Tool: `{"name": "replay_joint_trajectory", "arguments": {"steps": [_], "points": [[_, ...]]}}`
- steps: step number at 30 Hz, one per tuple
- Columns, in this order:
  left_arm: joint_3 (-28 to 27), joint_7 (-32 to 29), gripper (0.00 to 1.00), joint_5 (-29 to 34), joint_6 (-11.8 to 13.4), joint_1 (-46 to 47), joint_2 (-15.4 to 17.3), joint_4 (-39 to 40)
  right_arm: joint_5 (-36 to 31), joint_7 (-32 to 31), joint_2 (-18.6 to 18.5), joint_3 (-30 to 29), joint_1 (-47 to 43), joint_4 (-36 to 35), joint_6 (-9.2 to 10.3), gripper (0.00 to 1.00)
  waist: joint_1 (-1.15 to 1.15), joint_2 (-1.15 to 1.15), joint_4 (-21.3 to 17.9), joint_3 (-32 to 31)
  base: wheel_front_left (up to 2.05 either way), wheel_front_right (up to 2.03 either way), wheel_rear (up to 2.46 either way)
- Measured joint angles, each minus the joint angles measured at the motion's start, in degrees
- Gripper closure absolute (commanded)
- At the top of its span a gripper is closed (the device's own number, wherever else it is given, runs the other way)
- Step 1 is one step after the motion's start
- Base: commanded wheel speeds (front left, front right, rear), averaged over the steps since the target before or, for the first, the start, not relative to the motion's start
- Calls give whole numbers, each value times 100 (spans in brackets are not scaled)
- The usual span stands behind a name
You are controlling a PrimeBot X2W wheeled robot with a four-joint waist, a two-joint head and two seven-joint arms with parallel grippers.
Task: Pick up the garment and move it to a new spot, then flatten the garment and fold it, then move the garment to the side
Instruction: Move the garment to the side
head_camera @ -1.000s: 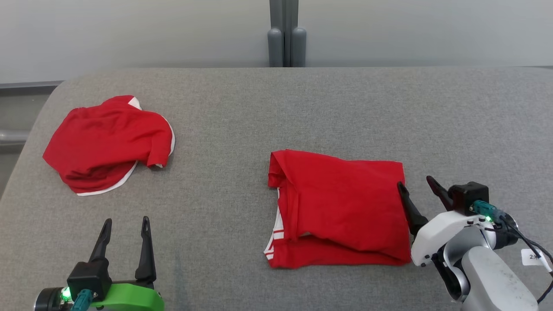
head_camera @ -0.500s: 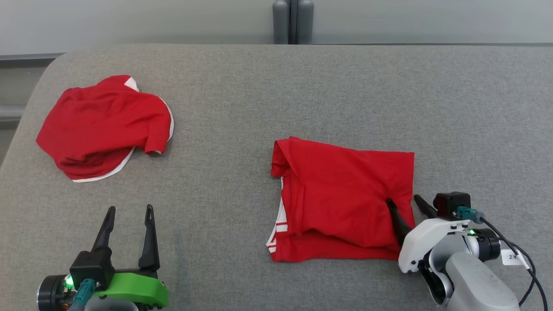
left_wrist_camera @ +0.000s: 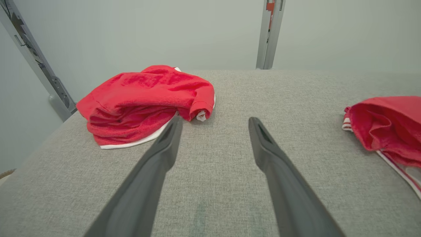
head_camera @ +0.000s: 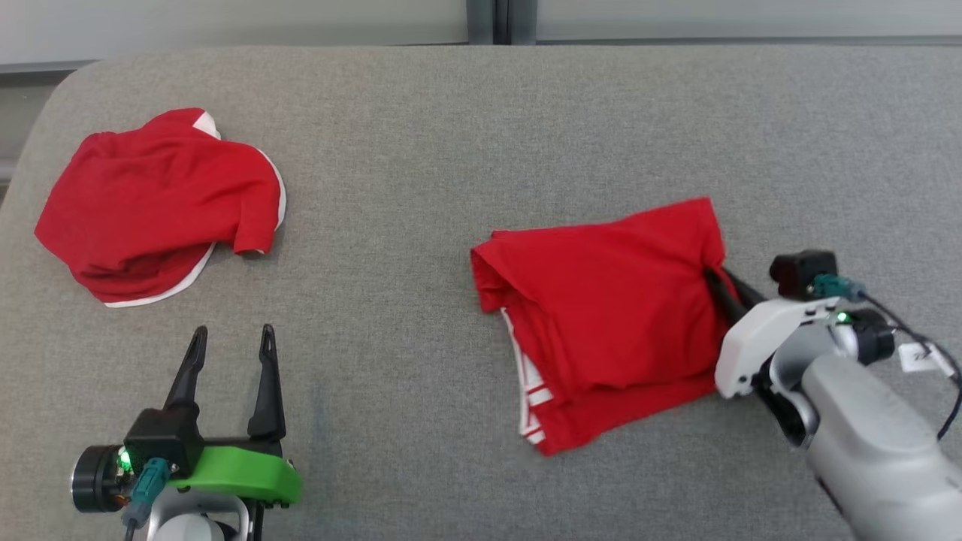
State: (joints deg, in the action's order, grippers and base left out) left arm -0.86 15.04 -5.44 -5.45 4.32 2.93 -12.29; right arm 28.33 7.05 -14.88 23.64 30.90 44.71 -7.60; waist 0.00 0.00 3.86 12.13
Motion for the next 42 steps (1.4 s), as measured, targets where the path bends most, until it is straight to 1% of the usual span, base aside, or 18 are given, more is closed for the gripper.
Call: {"name": "replay_joint_trajectory", "arguments": {"steps": [2,3,4,6,8,13,17,22,29,32,36,41,42], "points": [[36,0,0,-5,-1,102,0,37,34,-91,-296,82,252,-56,1,100,0,0,-8,99,0,0,0],[74,0,0,-5,-1,158,-1,78,41,-155,-500,140,417,-103,3,100,0,0,-13,175,0,0,0],[84,0,0,-5,-1,186,-2,98,51,-180,-601,166,499,-134,3,100,0,0,-17,216,0,0,0],[92,0,0,-5,0,272,-3,201,81,-331,-977,321,827,-286,4,100,1,0,-39,385,0,0,0],[103,1,0,-3,0,355,-4,268,175,-478,-1260,456,1107,-439,3,100,1,0,-72,545,0,0,0],[102,10,0,113,-8,632,20,401,344,-662,-2160,645,1742,-747,5,100,1,0,-222,1022,0,0,0],[69,9,0,169,-11,800,118,476,448,-680,-2583,701,2002,-877,3,100,1,0,-409,1352,0,0,0],[77,9,0,259,-44,967,293,599,600,-677,-3123,737,2255,-875,4,100,1,0,-766,1679,0,0,0],[62,9,0,307,-51,1019,449,781,734,-645,-3590,745,2616,-777,4,100,1,0,-1200,2067,0,0,0],[46,11,0,308,-49,1013,512,881,736,-645,-3711,790,2805,-728,4,100,1,0,-1341,2200,0,0,0],[41,15,0,308,-49,990,568,1010,717,-662,-3809,862,3089,-590,4,100,1,0,-1465,2344,0,0,0],[57,15,0,307,-15,977,580,1083,690,-681,-3755,993,3396,-345,4,100,0,0,-1476,2397,0,0,0],[66,15,0,307,-12,978,578,1087,678,-681,-3742,1011,3420,-288,4,52,0,0,-1464,2395,0,0,0]]}}
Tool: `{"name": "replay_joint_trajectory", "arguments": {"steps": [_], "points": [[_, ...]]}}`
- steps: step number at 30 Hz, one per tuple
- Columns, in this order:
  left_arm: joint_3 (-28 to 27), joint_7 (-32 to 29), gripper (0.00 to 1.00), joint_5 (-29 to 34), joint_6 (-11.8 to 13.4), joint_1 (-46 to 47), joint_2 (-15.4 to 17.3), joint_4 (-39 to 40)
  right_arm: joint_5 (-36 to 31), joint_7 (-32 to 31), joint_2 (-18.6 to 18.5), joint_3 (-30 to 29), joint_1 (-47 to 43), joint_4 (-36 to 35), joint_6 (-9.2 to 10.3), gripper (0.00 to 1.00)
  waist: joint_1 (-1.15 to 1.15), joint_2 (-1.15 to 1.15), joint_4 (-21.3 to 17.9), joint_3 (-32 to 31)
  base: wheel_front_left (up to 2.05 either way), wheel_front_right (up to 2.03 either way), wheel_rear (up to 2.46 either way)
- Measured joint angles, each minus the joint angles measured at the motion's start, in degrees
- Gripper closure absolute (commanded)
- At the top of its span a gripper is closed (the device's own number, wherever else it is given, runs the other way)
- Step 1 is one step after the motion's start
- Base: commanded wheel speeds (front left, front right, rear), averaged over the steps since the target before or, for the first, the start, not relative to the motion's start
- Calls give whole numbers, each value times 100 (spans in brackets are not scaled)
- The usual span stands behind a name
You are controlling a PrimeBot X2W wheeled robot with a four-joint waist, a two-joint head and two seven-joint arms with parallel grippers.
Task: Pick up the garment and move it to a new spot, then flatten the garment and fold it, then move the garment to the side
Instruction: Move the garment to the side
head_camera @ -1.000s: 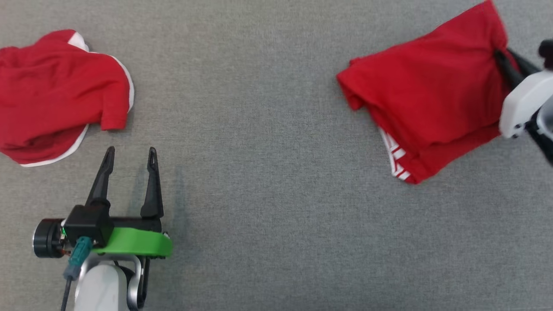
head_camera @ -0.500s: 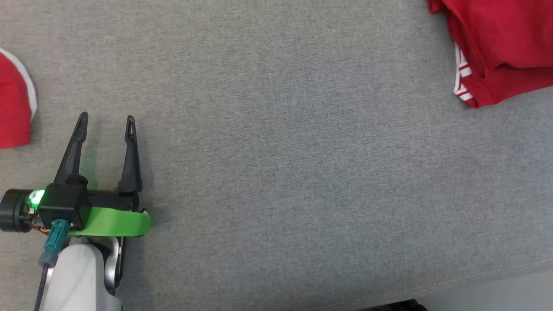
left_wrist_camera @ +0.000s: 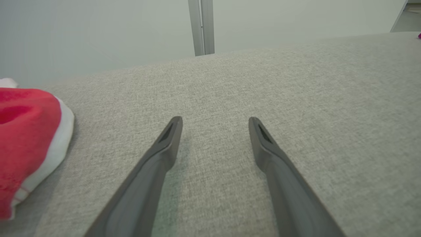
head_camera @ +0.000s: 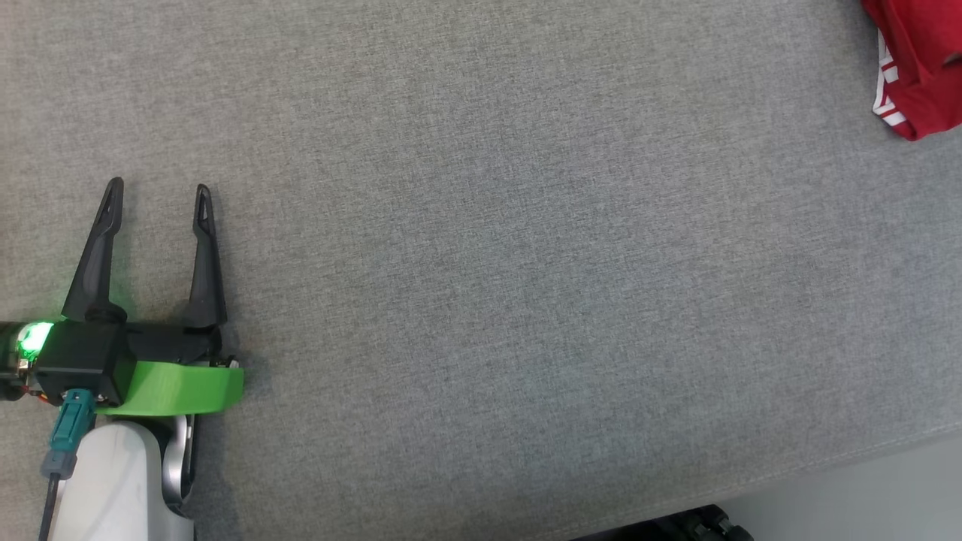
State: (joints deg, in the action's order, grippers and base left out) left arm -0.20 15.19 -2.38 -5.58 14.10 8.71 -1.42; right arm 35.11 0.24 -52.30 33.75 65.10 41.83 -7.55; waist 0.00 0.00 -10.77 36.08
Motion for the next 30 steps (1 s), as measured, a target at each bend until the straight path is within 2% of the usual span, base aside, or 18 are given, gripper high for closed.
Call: {"name": "replay_joint_trajectory", "arguments": {"steps": [1,2,9,18,23,30], "points": [[7,1,0,-1,3,0,-3,5,-9,7,16,24,34,63,0,10,0,0,17,-2,0,0,0],[7,1,0,-7,7,0,-5,10,-22,11,35,37,73,137,0,0,0,0,34,-4,0,0,0],[-29,1,0,-68,63,-9,-45,-36,-214,403,178,146,260,341,0,0,0,0,94,-94,0,0,0],[-108,-1,0,-204,89,-239,-158,-308,-533,1150,645,255,326,94,0,0,0,0,126,-560,0,0,0],[-157,-3,0,-230,109,-418,-230,-386,-626,1379,973,156,-81,-245,0,0,0,0,207,-958,0,0,0],[-263,-5,0,-334,125,-838,-322,-513,-851,1474,1622,-437,-1274,-892,0,0,0,0,358,-1622,0,0,0]]}}
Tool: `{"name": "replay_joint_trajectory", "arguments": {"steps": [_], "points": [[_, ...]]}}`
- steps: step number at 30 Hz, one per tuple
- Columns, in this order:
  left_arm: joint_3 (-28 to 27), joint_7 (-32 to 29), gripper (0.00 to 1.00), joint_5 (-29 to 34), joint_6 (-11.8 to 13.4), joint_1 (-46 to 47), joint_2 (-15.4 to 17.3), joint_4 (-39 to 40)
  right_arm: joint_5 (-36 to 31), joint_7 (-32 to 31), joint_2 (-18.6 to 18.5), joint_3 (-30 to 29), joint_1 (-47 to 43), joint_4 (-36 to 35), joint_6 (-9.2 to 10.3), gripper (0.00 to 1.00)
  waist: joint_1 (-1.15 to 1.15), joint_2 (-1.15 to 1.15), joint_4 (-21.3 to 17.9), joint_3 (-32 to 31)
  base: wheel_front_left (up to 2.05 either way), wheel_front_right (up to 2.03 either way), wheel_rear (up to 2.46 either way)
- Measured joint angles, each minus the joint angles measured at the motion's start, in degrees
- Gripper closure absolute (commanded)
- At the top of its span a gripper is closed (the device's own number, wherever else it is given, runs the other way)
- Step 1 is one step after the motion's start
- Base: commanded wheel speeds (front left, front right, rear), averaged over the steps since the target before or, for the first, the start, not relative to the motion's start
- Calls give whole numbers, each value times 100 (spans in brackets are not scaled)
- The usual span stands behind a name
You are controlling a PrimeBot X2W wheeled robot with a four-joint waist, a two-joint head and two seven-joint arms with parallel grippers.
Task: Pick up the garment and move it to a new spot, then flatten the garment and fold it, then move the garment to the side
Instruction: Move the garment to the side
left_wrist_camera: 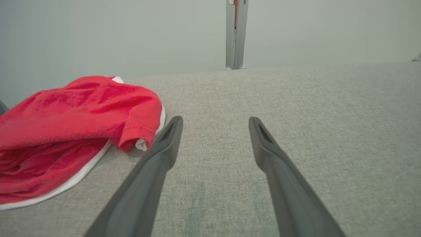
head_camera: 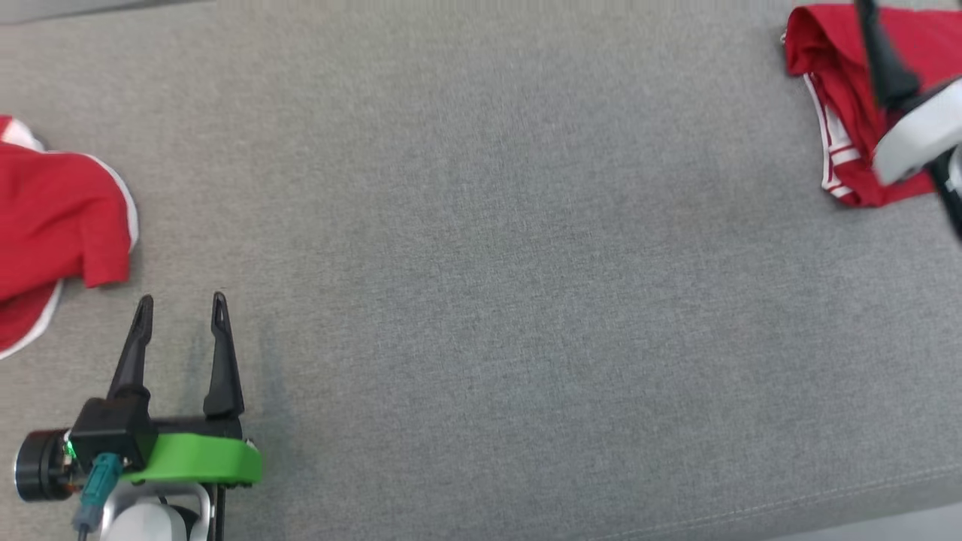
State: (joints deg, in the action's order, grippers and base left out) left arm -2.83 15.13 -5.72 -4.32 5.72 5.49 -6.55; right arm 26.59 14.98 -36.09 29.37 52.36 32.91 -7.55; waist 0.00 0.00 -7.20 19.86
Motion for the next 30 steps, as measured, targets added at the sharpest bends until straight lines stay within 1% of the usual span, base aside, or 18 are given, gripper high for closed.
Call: {"name": "replay_joint_trajectory", "arguments": {"steps": [4,8,13,18,23,30], "points": [[-19,0,0,-20,4,-190,-64,-47,-218,7,357,-676,-920,-599,0,0,0,0,97,-377,0,0,0],[24,1,0,-21,-10,-302,-110,-155,-390,7,751,-1367,-2061,-1135,1,0,0,0,213,-708,0,0,0],[46,1,0,-26,-55,-326,-131,-282,-616,7,1260,-2002,-3290,-1792,1,0,0,0,373,-1041,0,0,0],[111,0,0,-15,-83,-336,-151,-408,-736,7,1762,-2353,-4259,-2287,1,0,0,0,509,-1280,0,0,0],[129,0,0,0,-120,-414,-164,-498,-853,7,2195,-2513,-4957,-2507,1,0,0,0,596,-1500,0,0,0],[113,1,0,1,-148,-564,-169,-616,-906,7,2518,-2520,-5432,-2661,1,0,0,0,640,-1794,0,0,0]]}}
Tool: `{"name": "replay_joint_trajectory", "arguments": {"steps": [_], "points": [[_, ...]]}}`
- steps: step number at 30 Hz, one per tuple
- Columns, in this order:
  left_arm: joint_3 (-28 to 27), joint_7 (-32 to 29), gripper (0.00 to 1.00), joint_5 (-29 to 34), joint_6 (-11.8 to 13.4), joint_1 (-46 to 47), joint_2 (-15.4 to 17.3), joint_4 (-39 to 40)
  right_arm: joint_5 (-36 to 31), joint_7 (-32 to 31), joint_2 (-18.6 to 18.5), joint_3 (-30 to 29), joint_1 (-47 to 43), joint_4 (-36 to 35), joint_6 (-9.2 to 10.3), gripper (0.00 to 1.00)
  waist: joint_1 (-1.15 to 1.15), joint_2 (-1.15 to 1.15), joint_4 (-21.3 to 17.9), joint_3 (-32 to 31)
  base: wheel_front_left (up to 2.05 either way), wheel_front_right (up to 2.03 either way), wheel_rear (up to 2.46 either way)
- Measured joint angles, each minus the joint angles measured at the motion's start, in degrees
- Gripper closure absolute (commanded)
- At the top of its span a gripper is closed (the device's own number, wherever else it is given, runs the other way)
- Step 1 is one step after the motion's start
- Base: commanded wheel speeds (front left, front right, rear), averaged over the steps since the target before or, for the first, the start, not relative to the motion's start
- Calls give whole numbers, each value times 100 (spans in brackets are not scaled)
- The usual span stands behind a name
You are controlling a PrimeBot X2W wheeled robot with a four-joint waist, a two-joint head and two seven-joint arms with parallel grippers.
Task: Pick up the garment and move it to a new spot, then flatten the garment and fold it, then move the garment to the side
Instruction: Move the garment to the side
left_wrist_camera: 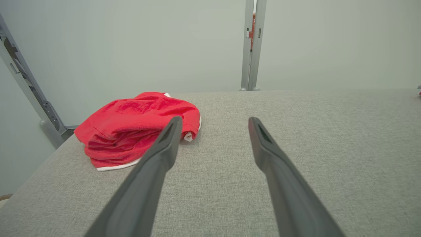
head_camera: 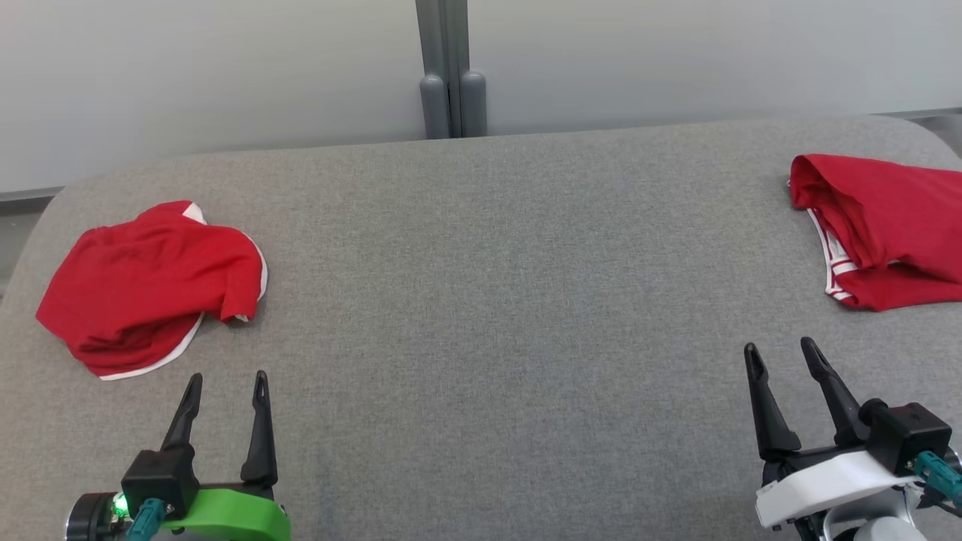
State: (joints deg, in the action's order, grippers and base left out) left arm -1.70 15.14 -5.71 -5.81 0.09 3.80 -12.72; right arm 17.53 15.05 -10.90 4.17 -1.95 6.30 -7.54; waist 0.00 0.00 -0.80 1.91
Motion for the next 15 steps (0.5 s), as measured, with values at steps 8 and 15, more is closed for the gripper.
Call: {"name": "replay_joint_trajectory", "arguments": {"steps": [8,15], "points": [[-11,0,0,-7,-16,-63,-32,-80,-73,0,261,-78,-290,-45,0,0,0,0,117,-215,0,0,0],[-46,0,0,-12,-22,-76,-42,-136,-129,0,404,-140,-376,-27,0,0,0,0,208,-292,0,0,0]]}}
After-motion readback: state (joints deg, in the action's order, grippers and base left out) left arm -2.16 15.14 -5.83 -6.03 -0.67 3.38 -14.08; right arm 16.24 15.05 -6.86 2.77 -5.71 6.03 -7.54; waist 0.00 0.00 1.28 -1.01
